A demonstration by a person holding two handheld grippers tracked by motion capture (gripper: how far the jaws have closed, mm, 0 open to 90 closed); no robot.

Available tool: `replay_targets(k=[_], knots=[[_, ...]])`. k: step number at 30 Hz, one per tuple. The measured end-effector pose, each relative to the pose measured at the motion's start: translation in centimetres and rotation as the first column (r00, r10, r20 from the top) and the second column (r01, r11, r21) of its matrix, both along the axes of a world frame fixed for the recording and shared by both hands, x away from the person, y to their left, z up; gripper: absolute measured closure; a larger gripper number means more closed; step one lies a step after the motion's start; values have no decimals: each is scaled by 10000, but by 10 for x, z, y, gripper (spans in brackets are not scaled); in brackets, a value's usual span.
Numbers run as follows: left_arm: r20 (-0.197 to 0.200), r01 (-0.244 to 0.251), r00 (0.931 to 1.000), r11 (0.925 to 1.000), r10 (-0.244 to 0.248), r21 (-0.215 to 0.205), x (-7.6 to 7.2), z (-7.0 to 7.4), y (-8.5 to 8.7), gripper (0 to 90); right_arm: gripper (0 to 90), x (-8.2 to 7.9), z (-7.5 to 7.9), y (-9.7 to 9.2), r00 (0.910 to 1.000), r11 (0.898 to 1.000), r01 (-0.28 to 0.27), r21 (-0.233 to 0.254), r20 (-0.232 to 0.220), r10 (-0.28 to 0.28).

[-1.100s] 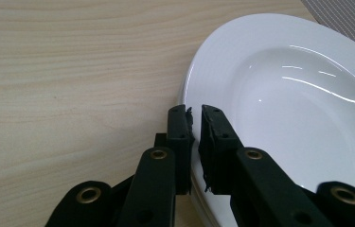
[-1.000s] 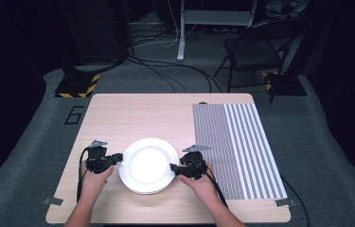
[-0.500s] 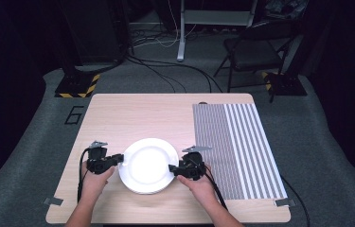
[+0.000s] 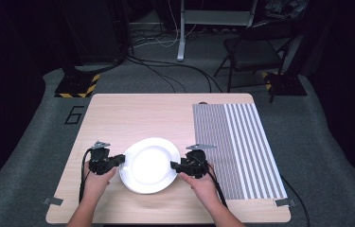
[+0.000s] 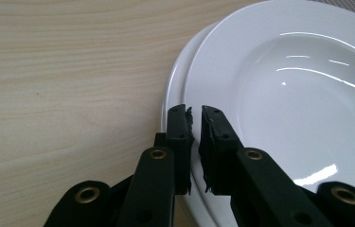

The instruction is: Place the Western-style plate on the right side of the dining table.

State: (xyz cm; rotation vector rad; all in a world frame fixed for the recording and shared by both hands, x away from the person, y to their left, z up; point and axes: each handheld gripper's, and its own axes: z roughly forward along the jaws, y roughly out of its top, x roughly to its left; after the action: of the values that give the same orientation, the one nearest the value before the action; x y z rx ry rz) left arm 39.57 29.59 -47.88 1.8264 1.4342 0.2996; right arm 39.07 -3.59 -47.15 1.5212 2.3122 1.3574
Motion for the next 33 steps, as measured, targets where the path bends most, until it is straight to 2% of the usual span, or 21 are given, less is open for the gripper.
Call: replay_targets(k=[6, 15, 17, 18, 25, 33], knots=[[4, 162, 9999, 9999, -162, -27, 1, -2, -5, 825, 541, 2, 4, -7, 10000, 9995, 75, 301, 49, -77], [16, 216, 9998, 9997, -216, -70, 0, -3, -6, 825, 608, 4, 4, -11, 9998, 10000, 79, 61, 163, -80], [3, 205, 9998, 9998, -205, -24, 0, -3, -6, 825, 609, 4, 4, -12, 10000, 10000, 24, 51, 15, -24], [3, 205, 9998, 9998, -205, -24, 0, -3, -6, 824, 608, 3, 3, -12, 9998, 9999, -52, 140, -196, 54], [62, 192, 9998, 9998, -191, -42, 0, -3, -6, 825, 590, -1, 2, -8, 9984, 9996, -253, 88, -495, 257], [96, 154, 9998, 9999, -154, -12, -1, -3, -6, 825, 596, -3, -2, -3, 9980, 9993, -354, 117, -511, 359]])
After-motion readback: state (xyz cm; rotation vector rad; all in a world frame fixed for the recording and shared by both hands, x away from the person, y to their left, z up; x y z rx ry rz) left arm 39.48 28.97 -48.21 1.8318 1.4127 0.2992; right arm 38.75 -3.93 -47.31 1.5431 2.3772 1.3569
